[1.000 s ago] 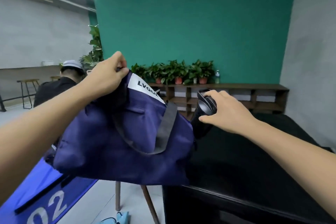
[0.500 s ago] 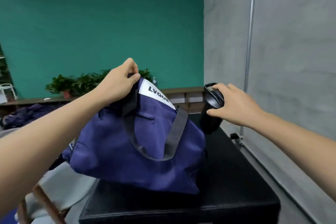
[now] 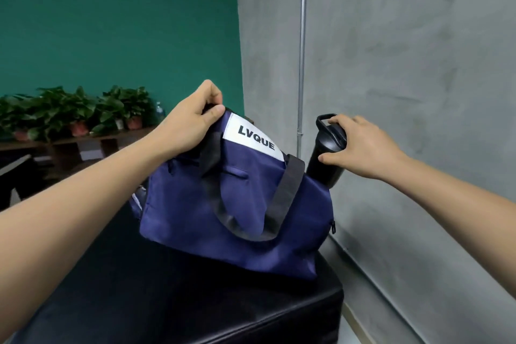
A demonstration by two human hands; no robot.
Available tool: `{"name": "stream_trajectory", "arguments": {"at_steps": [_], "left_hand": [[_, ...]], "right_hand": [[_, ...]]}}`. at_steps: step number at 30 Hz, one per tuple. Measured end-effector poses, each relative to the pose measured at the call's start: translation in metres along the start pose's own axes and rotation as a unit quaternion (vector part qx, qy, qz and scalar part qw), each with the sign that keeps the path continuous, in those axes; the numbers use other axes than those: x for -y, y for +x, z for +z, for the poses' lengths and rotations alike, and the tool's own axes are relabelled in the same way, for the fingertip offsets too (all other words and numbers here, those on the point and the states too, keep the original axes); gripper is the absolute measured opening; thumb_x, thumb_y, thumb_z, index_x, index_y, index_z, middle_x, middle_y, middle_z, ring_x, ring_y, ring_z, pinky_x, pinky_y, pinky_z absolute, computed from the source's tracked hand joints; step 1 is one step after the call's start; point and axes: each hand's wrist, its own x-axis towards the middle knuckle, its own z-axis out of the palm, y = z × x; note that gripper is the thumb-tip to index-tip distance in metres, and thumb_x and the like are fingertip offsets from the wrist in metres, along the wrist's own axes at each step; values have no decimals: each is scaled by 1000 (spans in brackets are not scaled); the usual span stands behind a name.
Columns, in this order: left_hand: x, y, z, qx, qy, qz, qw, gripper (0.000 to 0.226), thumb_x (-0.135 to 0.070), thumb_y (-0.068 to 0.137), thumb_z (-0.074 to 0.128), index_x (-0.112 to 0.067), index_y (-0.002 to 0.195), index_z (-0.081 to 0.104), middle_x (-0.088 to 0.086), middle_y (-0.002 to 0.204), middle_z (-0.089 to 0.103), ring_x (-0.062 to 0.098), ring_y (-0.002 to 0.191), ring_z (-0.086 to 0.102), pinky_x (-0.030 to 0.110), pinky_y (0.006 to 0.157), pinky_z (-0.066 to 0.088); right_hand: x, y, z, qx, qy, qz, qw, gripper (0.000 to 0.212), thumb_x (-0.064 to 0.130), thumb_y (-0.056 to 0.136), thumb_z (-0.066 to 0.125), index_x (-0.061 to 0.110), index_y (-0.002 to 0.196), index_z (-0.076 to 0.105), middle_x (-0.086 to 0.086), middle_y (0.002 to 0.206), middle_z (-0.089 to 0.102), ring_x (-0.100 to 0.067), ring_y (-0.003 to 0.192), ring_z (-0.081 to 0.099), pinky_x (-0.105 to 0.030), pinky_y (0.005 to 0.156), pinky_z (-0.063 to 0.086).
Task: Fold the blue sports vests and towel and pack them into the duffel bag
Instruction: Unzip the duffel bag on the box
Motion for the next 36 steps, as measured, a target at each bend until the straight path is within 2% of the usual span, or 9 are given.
{"name": "stream_trajectory", "arguments": {"at_steps": [5, 9, 14, 17, 20, 26, 32, 34, 36], "left_hand": [[57, -27, 22, 28, 23, -14, 999, 12, -19, 106, 56, -24, 98, 47, -13, 90, 52, 15, 88, 44, 44, 87, 39], [112, -68, 26, 64, 125, -97, 985, 25, -14, 103, 62, -29, 91, 46, -10, 94, 53, 21, 96, 44, 49, 87, 37], [138, -98, 27, 81, 165, -131, 974, 18, -22, 102, 65, -33, 96, 52, -13, 102, 47, 25, 108, 49, 51, 87, 39], [123, -103, 36, 88, 136, -104, 981, 12, -31, 101, 64, -38, 102, 55, -16, 108, 49, 19, 111, 51, 56, 98, 44], [90, -104, 53, 135, 127, -77, 980, 3, -44, 104, 57, -42, 102, 57, -20, 106, 57, 12, 107, 54, 54, 99, 45], [18, -114, 101, 239, 116, -88, 960, 30, -62, 103, 53, -35, 103, 67, -16, 88, 70, 8, 87, 64, 40, 87, 55], [-13, -118, 141, 369, 141, -147, 907, 49, -70, 98, 55, -25, 109, 71, -2, 101, 73, 23, 98, 66, 36, 78, 51], [-21, -120, 155, 390, 139, -171, 894, 61, -77, 95, 53, -20, 101, 74, 3, 100, 75, 27, 97, 68, 36, 77, 51], [-30, -123, 175, 416, 122, -194, 880, 75, -84, 91, 49, -12, 81, 69, 9, 84, 71, 33, 91, 68, 38, 74, 50]], "right_hand": [[-6, 6, 17, 19, -18, -1, 1000, 84, 63, 70, 79, 38, 144, 48, 1, 120, 55, -28, 110, 61, -44, 93, 56], [5, 12, 41, 50, 2, -17, 999, 85, 61, 70, 81, 35, 144, 49, -1, 120, 56, -28, 110, 61, -42, 93, 54], [23, 16, 65, 83, 18, -35, 996, 92, 69, 60, 71, 34, 143, 50, -2, 128, 60, -27, 117, 59, -45, 98, 54], [28, 18, 74, 93, 28, -37, 995, 85, 62, 68, 78, 33, 142, 51, -2, 125, 59, -27, 113, 58, -46, 97, 54], [29, 17, 80, 96, 28, -42, 994, 83, 60, 70, 80, 32, 143, 50, -3, 122, 58, -27, 110, 58, -46, 95, 55], [35, 7, 82, 101, 23, -40, 994, 91, 67, 62, 75, 36, 144, 49, -2, 120, 57, -29, 109, 60, -46, 95, 56], [41, -7, 85, 107, 8, -48, 993, 89, 62, 67, 81, 37, 146, 47, -1, 119, 54, -28, 107, 62, -45, 93, 57], [43, -12, 85, 111, 1, -48, 993, 89, 62, 68, 81, 38, 146, 45, 0, 119, 53, -29, 106, 62, -45, 92, 57], [44, -15, 85, 110, -5, -52, 993, 90, 64, 67, 79, 39, 146, 44, -1, 119, 54, -29, 105, 62, -46, 91, 58]]}}
